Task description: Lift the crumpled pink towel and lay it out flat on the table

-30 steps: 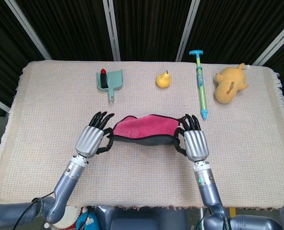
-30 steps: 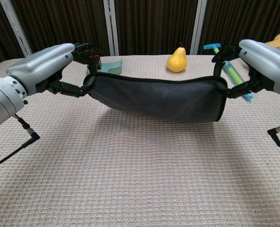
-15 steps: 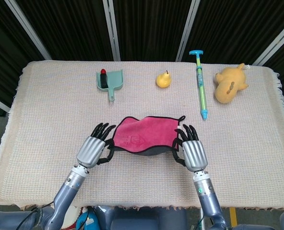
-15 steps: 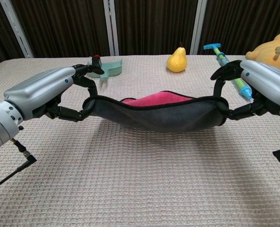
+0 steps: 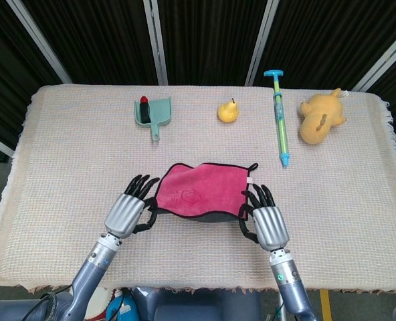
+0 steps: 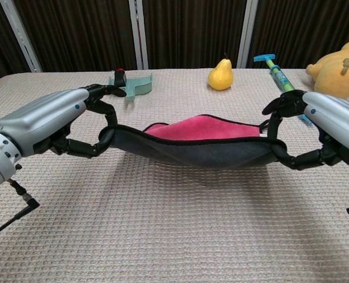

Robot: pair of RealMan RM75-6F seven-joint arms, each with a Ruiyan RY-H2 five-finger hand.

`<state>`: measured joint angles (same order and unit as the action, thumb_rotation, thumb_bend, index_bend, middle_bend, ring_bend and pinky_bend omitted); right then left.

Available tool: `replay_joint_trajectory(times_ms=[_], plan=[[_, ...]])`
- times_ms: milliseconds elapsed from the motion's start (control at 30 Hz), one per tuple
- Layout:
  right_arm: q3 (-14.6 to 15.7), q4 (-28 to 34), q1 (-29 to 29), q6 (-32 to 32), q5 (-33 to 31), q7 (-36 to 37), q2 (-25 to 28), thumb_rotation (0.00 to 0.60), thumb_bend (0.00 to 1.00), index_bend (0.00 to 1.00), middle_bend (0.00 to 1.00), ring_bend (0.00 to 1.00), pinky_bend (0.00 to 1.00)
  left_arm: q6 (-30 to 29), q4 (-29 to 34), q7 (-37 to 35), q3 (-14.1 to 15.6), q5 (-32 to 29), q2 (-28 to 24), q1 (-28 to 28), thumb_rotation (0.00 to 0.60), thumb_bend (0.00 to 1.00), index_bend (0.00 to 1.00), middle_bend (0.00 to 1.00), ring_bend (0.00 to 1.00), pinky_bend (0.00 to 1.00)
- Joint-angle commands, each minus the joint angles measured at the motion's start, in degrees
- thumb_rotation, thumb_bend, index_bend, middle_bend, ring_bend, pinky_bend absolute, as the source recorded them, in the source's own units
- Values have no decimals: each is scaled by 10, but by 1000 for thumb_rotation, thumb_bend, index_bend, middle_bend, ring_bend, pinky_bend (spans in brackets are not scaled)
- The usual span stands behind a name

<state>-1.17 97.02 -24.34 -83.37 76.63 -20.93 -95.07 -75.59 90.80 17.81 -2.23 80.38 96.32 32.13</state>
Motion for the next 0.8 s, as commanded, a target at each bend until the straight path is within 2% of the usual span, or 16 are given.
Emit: replay_joint_trajectory(times_ms=[33, 800], plan=[[2, -3, 6, 2, 2, 0, -2, 600, 601, 632, 238, 62, 18, 2, 1, 1, 2, 3, 1, -3, 600, 526, 552, 74, 0, 0], [16, -9, 46, 8, 38, 5, -9, 600, 600, 632, 238, 63, 18, 7, -3, -18, 28, 33, 18, -39, 600, 526, 552, 73, 0, 0]])
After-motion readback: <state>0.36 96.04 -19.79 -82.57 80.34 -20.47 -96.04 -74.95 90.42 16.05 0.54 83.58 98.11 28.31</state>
